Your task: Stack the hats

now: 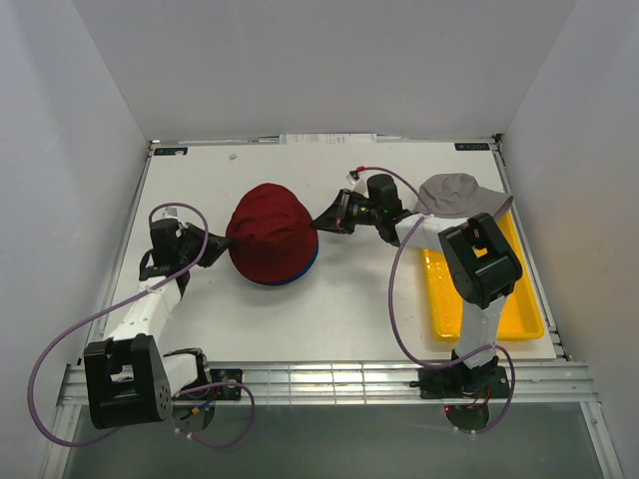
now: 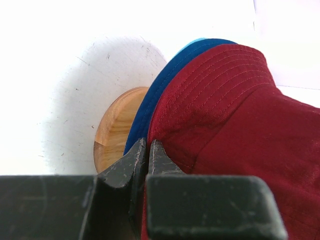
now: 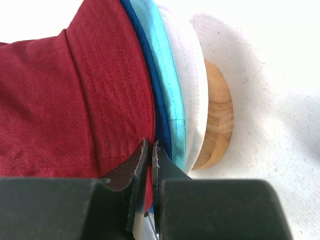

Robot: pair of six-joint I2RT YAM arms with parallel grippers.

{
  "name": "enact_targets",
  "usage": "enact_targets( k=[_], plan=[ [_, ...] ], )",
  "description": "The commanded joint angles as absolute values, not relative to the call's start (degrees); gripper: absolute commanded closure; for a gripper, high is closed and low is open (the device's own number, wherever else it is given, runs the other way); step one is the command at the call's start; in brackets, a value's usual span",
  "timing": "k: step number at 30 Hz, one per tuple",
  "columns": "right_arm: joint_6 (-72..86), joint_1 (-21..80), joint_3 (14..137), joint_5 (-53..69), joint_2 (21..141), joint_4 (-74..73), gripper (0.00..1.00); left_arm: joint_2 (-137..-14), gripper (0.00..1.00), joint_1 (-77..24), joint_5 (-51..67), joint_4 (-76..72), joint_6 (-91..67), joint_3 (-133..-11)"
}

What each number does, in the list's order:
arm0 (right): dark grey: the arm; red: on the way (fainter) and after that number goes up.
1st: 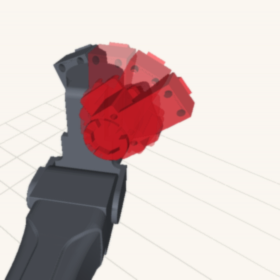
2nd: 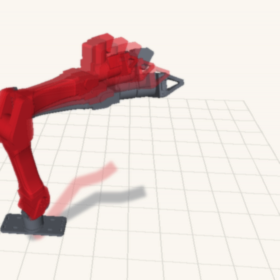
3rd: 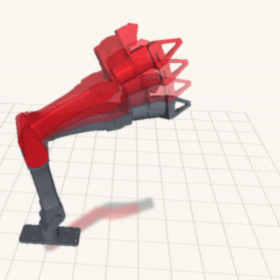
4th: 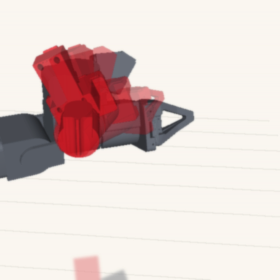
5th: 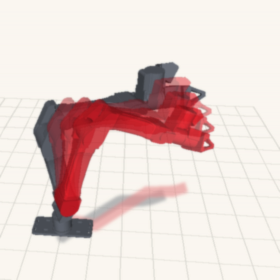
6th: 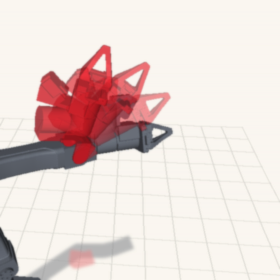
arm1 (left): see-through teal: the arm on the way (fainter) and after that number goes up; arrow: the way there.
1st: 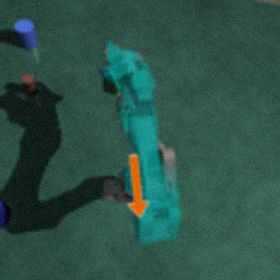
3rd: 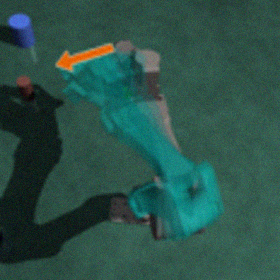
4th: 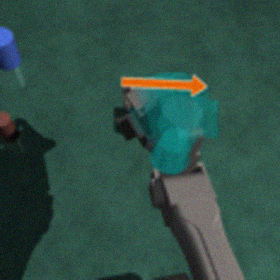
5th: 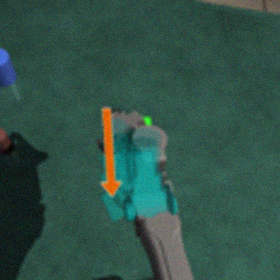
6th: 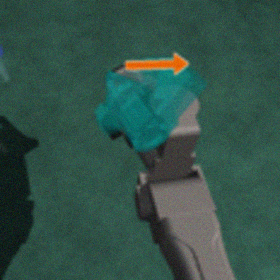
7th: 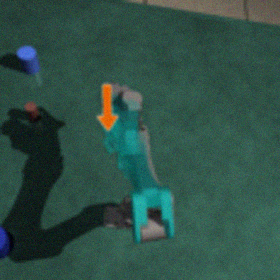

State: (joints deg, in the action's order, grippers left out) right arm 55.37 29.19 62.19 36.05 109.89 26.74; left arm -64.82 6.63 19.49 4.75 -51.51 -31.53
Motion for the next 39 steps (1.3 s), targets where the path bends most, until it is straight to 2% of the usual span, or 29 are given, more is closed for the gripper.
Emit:
enact_targets(
  k=[1, 9, 15, 20, 26, 30, 39],
  plan=[
    [49.49, 26.98, 62.04, 29.09, 113.64, 16.09, 0.92, -67.41, 1.00, 7.56, 7.65, 14.06, -47.37, -27.77],
    [47.20, 26.98, 66.35, 29.97, 113.12, 13.19, 0.91, -64.78, 1.00, 7.65, 8.96, 15.99, -46.85, -30.57],
    [46.23, 26.98, 69.87, 31.20, 112.50, 11.95, 0.82, -63.72, 0.98, 7.65, 10.37, 20.21, -46.05, -35.24],
    [44.83, 26.98, 73.21, 32.17, 112.76, 9.59, 0.71, -62.05, 0.76, 7.56, 11.42, 21.62, -46.14, -36.47],
    [44.04, 27.07, 75.85, 32.43, 112.59, 7.65, 0.69, -61.00, 0.47, 7.56, 12.74, 23.11, -45.88, -38.49],
    [42.81, 27.07, 77.34, 31.82, 111.19, 5.55, 0.67, -59.94, 0.37, 7.56, 13.53, 23.47, -45.70, -39.72],
    [40.34, 27.07, 79.54, 29.53, 106.97, 0.09, 0.64, -57.66, 0.34, 7.65, 12.66, 26.45, -44.91, -46.04]
  ],
)
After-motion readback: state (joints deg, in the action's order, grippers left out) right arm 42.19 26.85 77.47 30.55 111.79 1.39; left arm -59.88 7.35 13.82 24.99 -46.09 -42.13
